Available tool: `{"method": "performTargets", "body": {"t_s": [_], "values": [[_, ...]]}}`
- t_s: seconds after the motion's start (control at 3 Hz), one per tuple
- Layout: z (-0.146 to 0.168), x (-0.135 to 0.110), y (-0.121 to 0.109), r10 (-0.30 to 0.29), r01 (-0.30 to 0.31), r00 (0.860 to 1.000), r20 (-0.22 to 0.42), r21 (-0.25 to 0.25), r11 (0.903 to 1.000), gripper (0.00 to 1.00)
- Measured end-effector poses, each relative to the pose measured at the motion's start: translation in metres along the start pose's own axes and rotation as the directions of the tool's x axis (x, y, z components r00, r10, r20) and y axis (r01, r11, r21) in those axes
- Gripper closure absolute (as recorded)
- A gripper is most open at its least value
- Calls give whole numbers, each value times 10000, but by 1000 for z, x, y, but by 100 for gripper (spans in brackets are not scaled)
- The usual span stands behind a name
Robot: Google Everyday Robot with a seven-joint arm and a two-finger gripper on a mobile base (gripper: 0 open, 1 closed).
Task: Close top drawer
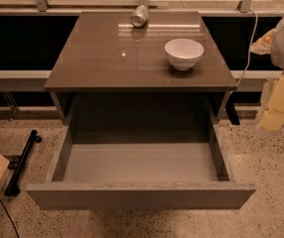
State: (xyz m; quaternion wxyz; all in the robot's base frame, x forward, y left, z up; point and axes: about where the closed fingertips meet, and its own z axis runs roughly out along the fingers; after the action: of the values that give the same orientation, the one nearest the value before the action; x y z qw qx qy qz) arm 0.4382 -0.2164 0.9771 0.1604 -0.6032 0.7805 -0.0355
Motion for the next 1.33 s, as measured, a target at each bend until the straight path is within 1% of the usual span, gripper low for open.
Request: {"method": "performTargets", "body": {"t_s": [0.33,0.67,1.0,1.33], "values": [[0,0,0,0,0,10000,0,0,10000,0],[-2,-1,-1,-9,9,10000,30,91,10000,17],[2,-2,4,-161,165,9995,281,-118,9998,41],[12,-5,22,-834,835,9954,475,11,9965,70]]}}
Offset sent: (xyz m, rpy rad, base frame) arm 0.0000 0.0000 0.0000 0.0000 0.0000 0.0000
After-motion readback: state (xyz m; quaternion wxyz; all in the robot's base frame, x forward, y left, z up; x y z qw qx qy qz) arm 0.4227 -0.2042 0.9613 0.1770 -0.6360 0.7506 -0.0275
